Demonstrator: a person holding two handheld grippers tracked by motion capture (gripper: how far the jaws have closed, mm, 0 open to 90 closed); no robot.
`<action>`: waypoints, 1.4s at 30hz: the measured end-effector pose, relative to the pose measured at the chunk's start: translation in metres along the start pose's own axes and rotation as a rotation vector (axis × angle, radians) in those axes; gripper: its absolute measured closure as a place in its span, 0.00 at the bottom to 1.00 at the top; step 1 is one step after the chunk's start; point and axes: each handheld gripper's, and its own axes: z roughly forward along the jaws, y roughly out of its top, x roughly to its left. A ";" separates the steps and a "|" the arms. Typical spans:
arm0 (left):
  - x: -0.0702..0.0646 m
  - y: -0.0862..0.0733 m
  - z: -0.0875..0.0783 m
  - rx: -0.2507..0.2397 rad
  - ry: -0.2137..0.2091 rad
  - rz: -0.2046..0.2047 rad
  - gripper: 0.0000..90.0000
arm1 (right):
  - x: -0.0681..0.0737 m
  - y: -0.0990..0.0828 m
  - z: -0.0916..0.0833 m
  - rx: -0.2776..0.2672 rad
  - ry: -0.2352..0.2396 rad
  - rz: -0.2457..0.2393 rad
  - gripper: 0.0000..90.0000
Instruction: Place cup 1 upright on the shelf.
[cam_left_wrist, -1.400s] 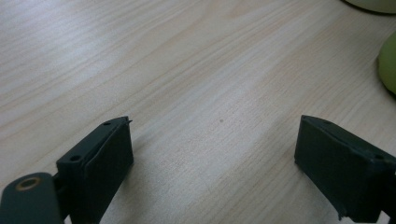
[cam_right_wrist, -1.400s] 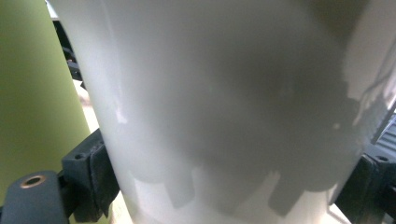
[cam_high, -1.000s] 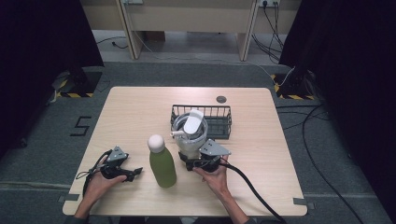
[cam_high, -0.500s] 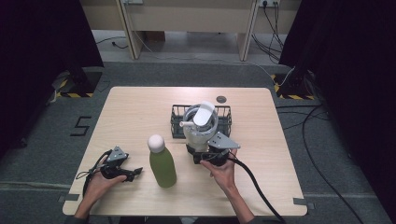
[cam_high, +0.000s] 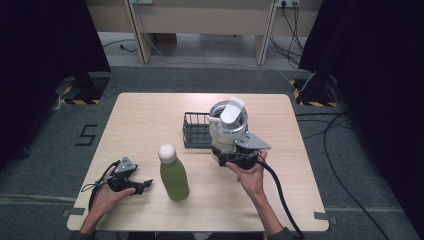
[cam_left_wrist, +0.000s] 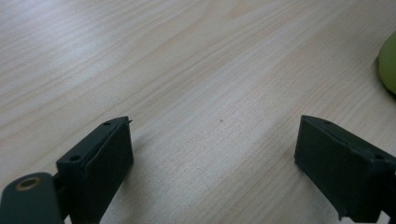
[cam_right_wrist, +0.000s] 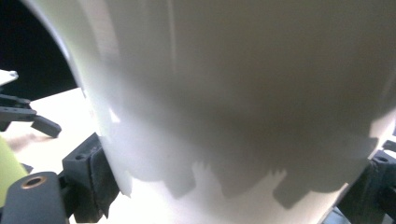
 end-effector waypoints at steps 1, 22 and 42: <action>0.000 0.000 0.000 0.000 0.000 0.000 0.12 | -0.001 0.001 0.000 0.004 -0.004 -0.002 0.13; 0.000 0.000 0.000 -0.002 0.000 -0.002 0.12 | -0.030 0.044 0.006 0.022 -0.014 0.007 0.13; 0.000 0.000 0.000 -0.002 -0.001 -0.002 0.12 | -0.074 0.054 0.042 0.046 -0.122 0.028 0.13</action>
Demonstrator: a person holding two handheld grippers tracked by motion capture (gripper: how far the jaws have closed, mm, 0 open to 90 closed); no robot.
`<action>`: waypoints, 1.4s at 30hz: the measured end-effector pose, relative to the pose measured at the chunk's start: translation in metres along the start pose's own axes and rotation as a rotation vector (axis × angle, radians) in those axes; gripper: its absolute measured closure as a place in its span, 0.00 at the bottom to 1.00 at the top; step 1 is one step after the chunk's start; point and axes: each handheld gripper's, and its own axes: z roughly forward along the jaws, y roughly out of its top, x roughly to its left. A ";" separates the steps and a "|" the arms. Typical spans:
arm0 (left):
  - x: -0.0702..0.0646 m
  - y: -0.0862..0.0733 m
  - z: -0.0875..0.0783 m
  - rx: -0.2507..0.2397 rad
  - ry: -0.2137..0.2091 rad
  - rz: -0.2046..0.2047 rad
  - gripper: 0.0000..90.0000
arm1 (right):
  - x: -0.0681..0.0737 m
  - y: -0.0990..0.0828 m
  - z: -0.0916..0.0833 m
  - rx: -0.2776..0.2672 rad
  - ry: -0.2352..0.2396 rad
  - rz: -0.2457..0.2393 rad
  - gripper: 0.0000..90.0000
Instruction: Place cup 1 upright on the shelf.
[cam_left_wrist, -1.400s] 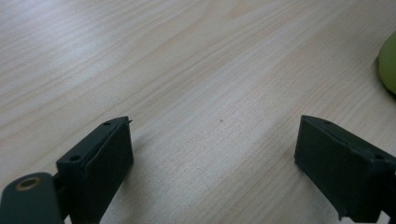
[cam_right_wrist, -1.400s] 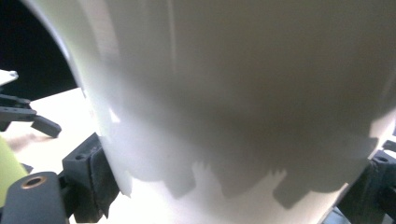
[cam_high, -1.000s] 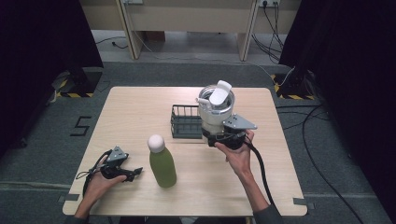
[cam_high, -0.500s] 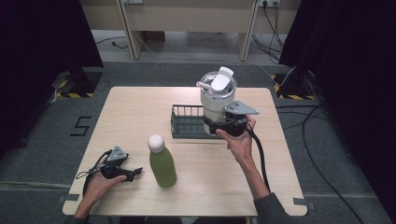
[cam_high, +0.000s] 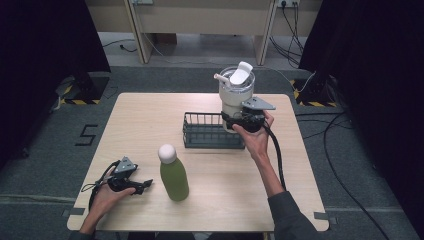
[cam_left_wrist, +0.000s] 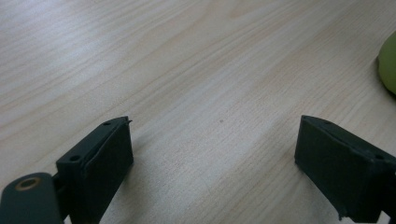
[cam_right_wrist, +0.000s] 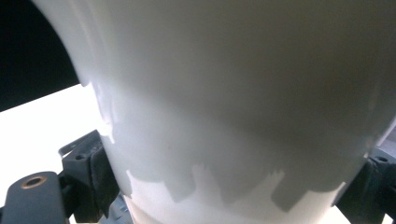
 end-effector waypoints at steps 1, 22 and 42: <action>0.000 0.000 0.000 0.000 0.000 0.000 0.12 | 0.000 0.000 0.000 0.000 0.000 0.000 0.13; 0.000 0.000 0.000 0.001 0.000 0.001 0.12 | -0.009 -0.019 0.026 0.006 -0.026 0.025 0.13; 0.000 0.000 0.000 -0.002 -0.002 0.000 0.12 | 0.002 -0.038 0.040 0.012 -0.038 -0.022 0.13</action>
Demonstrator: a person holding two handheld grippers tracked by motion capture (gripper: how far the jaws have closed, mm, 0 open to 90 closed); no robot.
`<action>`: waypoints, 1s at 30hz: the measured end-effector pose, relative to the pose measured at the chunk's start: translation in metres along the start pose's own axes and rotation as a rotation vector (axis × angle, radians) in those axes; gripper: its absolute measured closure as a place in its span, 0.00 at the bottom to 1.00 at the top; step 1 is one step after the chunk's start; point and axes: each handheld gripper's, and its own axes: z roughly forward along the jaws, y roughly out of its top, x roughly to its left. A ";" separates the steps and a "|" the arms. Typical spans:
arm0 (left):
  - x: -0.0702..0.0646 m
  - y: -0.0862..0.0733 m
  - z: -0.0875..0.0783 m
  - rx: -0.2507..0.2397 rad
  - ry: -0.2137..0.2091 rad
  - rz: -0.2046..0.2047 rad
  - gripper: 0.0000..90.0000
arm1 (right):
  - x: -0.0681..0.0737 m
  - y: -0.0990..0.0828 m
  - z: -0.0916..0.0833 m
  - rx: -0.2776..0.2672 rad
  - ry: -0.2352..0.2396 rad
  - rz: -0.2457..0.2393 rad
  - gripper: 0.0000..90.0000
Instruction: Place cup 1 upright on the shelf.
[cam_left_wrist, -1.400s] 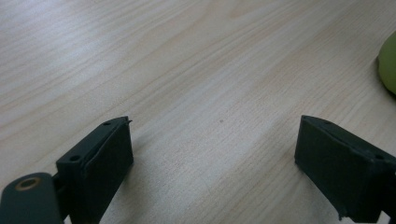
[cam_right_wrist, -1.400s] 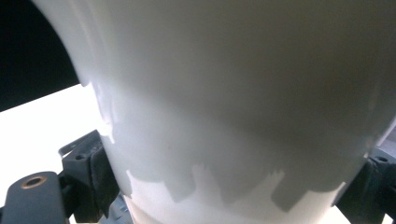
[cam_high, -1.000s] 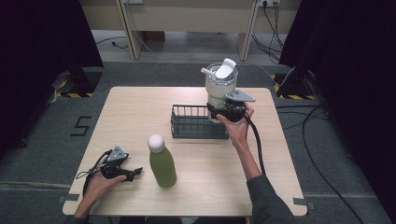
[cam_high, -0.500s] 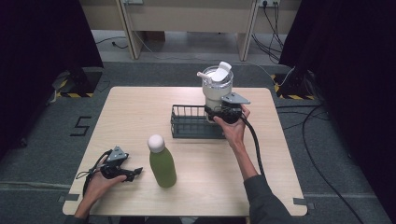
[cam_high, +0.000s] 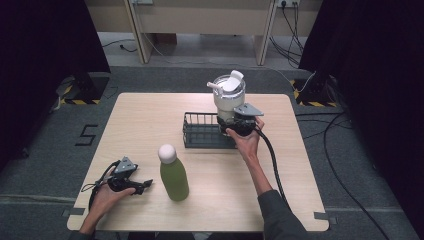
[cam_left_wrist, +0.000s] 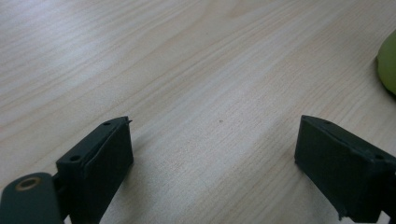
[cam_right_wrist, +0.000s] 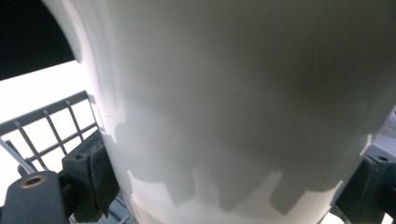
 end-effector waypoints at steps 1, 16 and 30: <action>0.000 0.000 0.000 0.000 0.000 0.000 0.12 | -0.001 -0.002 -0.001 0.005 -0.004 -0.003 0.13; 0.000 0.000 0.000 0.001 0.000 0.001 0.12 | -0.012 -0.025 -0.001 -0.016 -0.021 0.045 0.13; 0.000 0.000 0.000 0.001 0.000 0.002 0.12 | -0.010 -0.027 -0.004 -0.015 -0.018 0.036 0.12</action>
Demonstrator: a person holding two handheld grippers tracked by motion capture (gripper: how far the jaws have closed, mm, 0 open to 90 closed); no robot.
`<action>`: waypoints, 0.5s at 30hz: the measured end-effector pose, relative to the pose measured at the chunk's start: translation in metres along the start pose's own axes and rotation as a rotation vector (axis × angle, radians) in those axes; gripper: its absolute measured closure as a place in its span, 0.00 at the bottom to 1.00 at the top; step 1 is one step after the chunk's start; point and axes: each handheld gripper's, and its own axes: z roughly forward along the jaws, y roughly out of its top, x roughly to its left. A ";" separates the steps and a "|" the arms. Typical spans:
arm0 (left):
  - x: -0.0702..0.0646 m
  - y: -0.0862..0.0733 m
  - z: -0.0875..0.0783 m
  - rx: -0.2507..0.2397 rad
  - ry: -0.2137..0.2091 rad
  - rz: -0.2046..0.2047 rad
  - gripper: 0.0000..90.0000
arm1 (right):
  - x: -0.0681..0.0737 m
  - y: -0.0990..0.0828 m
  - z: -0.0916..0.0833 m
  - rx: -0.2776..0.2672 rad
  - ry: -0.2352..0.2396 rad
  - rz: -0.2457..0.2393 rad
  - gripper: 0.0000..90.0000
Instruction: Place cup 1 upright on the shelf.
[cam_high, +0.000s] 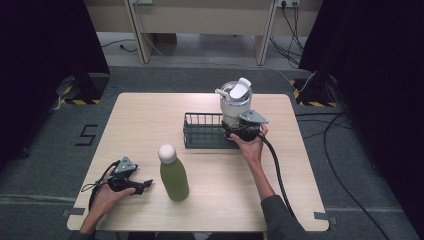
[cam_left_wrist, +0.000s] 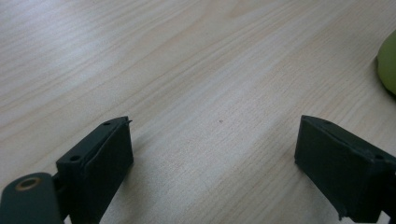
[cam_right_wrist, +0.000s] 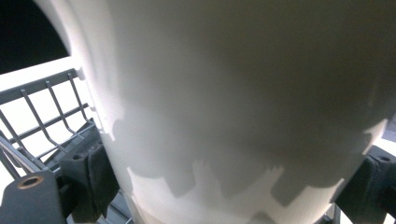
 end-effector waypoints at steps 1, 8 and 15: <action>0.000 0.000 0.000 0.000 0.000 0.000 0.12 | 0.000 0.000 0.000 -0.006 0.002 0.005 0.12; 0.000 0.000 0.000 0.000 0.000 0.000 0.12 | 0.001 0.001 -0.002 -0.005 -0.012 -0.017 0.12; 0.000 0.000 0.000 0.000 0.000 0.000 0.12 | 0.004 0.001 -0.005 -0.018 -0.037 -0.017 0.11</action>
